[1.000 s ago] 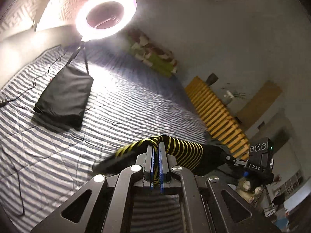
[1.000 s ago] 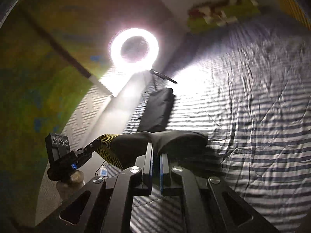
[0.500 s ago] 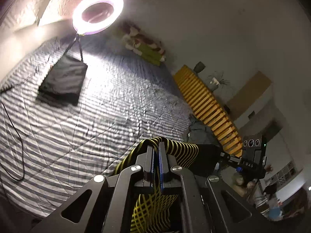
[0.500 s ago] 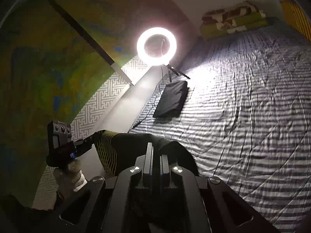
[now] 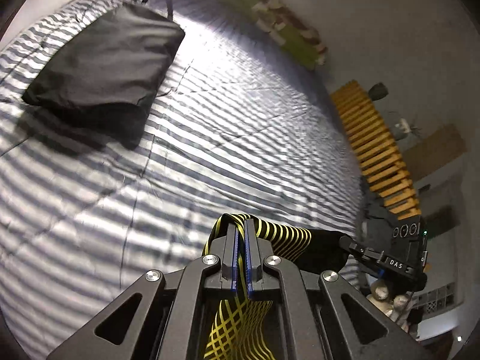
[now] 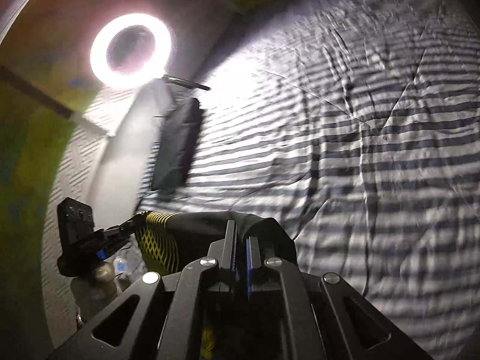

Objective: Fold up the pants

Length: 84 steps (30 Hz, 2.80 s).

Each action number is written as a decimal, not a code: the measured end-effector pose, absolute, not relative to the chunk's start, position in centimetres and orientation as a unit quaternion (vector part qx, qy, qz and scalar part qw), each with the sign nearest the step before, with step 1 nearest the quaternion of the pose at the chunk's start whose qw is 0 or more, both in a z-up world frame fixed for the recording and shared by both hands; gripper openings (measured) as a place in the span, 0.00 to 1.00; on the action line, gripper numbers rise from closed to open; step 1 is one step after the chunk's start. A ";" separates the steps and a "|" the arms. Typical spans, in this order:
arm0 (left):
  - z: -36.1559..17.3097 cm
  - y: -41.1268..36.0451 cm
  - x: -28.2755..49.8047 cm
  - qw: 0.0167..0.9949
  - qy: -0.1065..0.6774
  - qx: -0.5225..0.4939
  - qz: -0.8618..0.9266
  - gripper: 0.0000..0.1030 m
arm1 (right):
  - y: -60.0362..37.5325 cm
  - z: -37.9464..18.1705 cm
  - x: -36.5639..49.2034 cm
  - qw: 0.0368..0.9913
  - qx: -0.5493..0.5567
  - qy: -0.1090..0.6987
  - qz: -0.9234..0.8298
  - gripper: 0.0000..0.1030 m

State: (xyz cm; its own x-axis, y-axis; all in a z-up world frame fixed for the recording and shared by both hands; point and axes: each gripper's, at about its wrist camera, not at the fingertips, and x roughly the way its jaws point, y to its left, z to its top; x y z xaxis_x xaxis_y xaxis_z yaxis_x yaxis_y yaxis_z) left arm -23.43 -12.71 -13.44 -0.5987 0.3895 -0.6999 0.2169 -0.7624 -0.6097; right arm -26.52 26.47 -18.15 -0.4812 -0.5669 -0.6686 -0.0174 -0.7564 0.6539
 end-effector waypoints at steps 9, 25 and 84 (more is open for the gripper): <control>-19.6 -13.4 -28.3 0.038 -0.312 -0.482 0.818 0.05 | 26.6 -23.5 -31.2 0.144 0.526 -0.294 -0.785 0.05; -15.6 -9.9 -22.5 0.103 -0.287 -0.459 0.835 0.04 | 24.8 -16.6 -23.9 0.157 0.492 -0.198 -0.833 0.10; -17.5 -12.8 -22.3 0.056 -0.317 -0.438 0.839 0.05 | 23.1 -21.0 -26.2 0.173 0.486 -0.276 -0.811 0.11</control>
State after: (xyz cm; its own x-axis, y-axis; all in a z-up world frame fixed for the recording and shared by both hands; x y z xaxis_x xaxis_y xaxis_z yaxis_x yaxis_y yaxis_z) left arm -22.32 -12.82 -17.49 -0.6102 0.3710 -0.7000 0.1845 -0.7927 -0.5810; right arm -26.15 23.09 -20.96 -0.4676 -0.5491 -0.6927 0.0136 -0.7880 0.6155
